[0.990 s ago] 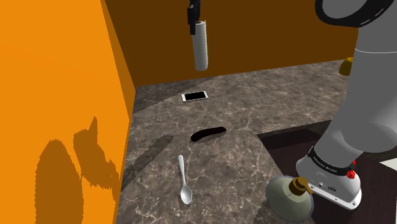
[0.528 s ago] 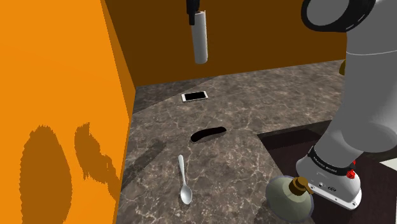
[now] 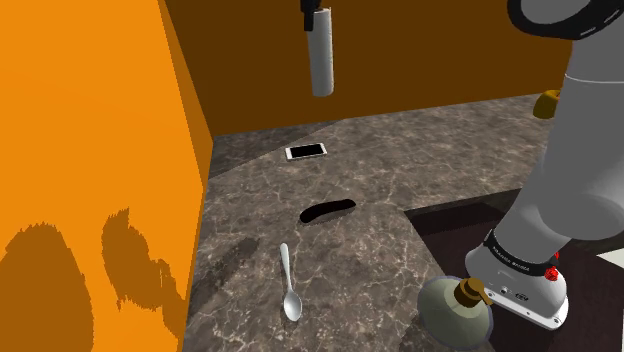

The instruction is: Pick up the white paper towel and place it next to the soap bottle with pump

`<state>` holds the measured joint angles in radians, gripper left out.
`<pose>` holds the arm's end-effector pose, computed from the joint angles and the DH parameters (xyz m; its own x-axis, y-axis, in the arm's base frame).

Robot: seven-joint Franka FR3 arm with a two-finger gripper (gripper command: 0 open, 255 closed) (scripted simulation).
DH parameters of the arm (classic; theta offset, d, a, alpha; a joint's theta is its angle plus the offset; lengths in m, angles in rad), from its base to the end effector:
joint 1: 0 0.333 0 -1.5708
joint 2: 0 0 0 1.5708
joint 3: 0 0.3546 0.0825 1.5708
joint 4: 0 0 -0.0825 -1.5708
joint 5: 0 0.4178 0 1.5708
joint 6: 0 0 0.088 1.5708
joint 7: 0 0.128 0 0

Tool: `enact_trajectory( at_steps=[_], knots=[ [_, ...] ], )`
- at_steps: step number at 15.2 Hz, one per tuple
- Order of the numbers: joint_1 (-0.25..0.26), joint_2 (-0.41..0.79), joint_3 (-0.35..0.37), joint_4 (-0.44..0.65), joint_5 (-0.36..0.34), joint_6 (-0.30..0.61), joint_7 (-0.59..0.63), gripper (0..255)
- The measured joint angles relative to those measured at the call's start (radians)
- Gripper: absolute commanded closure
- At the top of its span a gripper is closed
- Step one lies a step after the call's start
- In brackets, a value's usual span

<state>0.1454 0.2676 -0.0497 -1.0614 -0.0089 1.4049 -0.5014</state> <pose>0.6531 0.0676 0.7125 0.8245 0.5630 0.0563 0.5605 -0.8263 0.0557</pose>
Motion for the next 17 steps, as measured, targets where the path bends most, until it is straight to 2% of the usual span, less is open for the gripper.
enact_trajectory(
  at_steps=[2, 7, 9, 12, 17],
  knots=[
    [0.015, -0.124, 0.006, -0.172, -0.008, 0.048, 0.018, 255],
    [0.045, -0.342, 0.032, -0.444, -0.019, 0.101, 0.073, 255],
    [0.054, -0.41, 0.043, -0.505, -0.02, 0.093, 0.093, 255],
    [0.067, -0.536, 0.062, -0.655, -0.018, 0.116, 0.125, 255],
    [0.087, -0.709, 0.097, -0.816, -0.006, 0.103, 0.177, 255]
  ],
)
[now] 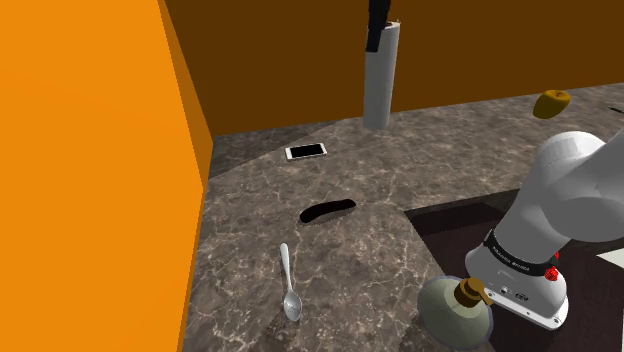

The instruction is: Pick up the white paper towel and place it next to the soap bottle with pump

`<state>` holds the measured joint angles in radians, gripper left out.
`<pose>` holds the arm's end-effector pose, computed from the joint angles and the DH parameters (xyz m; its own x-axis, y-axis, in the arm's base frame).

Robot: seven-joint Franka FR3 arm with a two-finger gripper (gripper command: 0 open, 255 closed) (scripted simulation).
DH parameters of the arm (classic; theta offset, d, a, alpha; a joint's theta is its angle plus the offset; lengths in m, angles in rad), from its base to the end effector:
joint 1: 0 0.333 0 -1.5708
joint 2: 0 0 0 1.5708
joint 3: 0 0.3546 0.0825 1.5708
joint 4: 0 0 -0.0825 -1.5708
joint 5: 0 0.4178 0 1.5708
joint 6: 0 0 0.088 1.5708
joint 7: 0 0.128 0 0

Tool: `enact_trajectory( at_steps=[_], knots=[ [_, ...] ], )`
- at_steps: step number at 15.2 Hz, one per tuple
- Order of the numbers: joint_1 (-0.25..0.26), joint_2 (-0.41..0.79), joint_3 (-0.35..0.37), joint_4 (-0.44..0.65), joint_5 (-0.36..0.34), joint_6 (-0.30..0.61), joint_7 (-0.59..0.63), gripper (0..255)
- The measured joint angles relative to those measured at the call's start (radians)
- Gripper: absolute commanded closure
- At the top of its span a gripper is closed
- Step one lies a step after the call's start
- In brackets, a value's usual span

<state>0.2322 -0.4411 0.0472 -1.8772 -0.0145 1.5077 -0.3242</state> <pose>0.4058 0.1202 0.7052 0.8241 0.5637 0.0564 0.5611 -0.8259 0.0554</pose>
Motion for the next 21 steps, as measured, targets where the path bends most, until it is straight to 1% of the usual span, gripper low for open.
enact_trajectory(
  at_steps=[7, 11, 15, 18, 21],
  knots=[
    [0.032, -0.224, 0.058, -0.153, 0.04, -0.071, 0.079, 255],
    [0.054, -0.333, 0.108, -0.207, 0.08, -0.124, 0.141, 255],
    [0.075, -0.442, 0.141, -0.255, 0.118, -0.183, 0.187, 255],
    [0.09, -0.503, 0.173, -0.268, 0.15, -0.228, 0.228, 255],
    [0.096, -0.535, 0.184, -0.311, 0.163, -0.216, 0.238, 255]
  ],
)
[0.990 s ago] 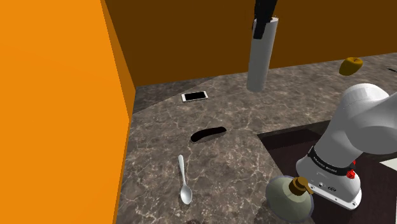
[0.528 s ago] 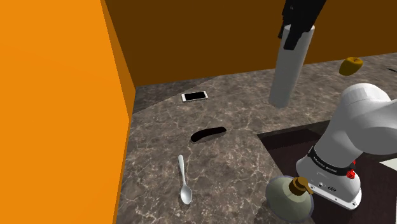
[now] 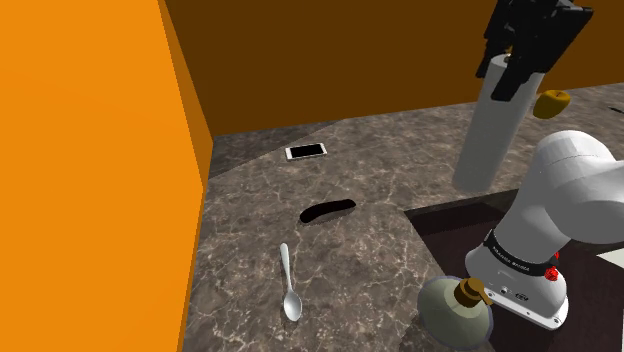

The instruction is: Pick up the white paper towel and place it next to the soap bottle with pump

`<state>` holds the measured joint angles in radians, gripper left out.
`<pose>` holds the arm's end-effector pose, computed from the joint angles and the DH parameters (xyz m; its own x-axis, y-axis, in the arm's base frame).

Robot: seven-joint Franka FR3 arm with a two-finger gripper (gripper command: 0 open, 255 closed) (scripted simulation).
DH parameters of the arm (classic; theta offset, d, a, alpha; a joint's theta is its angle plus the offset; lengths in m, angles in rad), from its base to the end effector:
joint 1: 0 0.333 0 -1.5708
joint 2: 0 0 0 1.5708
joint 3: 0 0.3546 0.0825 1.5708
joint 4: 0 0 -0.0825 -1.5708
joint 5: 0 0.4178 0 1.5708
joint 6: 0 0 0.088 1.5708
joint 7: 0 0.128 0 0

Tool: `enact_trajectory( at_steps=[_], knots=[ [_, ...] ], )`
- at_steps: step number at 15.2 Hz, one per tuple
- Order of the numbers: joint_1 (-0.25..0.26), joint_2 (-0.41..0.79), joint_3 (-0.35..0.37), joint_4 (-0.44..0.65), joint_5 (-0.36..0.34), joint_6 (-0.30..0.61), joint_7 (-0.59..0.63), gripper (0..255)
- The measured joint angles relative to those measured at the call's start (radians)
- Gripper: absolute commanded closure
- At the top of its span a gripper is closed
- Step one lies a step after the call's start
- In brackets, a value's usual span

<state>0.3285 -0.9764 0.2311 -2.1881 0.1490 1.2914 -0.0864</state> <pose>0.1535 0.1781 0.6914 0.8243 0.5634 0.0563 0.5608 -0.8261 0.0556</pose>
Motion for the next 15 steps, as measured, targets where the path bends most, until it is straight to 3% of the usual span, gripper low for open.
enact_trajectory(
  at_steps=[15],
  knots=[
    [0.022, -0.115, 0.025, -0.262, 0.031, 0.147, -0.003, 255]
  ],
)
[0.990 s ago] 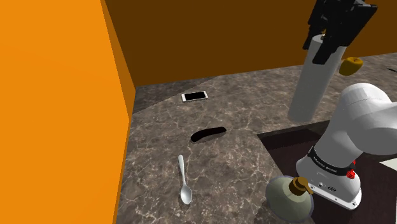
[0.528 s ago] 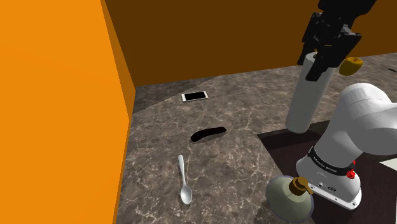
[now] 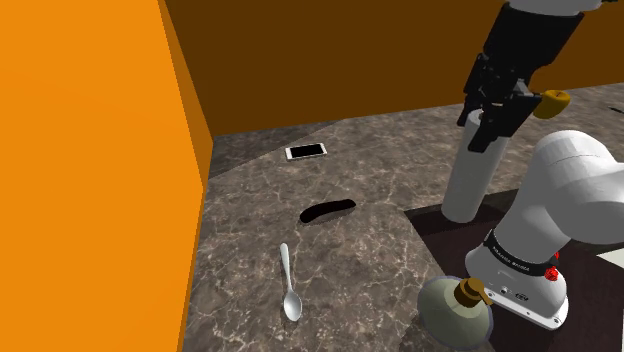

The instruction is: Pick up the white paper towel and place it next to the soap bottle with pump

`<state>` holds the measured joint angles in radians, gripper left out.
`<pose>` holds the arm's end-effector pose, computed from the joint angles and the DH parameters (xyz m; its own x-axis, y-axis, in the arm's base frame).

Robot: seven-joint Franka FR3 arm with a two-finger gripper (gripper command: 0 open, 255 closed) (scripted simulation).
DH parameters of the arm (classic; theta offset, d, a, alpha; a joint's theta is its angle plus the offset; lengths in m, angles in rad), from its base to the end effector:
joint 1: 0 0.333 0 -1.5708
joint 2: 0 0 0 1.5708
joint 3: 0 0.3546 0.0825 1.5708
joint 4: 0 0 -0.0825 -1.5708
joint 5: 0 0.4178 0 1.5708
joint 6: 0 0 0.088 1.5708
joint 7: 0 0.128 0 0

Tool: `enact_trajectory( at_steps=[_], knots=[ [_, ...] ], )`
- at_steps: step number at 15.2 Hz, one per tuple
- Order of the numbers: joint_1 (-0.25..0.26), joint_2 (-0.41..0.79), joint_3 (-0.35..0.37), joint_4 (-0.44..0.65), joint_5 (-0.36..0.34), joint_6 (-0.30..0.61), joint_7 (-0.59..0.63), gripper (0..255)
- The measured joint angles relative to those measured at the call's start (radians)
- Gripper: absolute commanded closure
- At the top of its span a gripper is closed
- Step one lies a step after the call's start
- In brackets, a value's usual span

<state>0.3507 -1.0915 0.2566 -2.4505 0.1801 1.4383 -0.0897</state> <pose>0.1523 0.1765 0.6040 0.8245 0.5631 0.0558 0.5605 -0.8263 0.0557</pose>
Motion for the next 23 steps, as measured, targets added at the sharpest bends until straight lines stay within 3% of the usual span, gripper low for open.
enact_trajectory(
  at_steps=[23],
  knots=[
    [0.051, -0.114, 0.077, -0.353, 0.08, 0.237, 0.006, 255]
  ],
)
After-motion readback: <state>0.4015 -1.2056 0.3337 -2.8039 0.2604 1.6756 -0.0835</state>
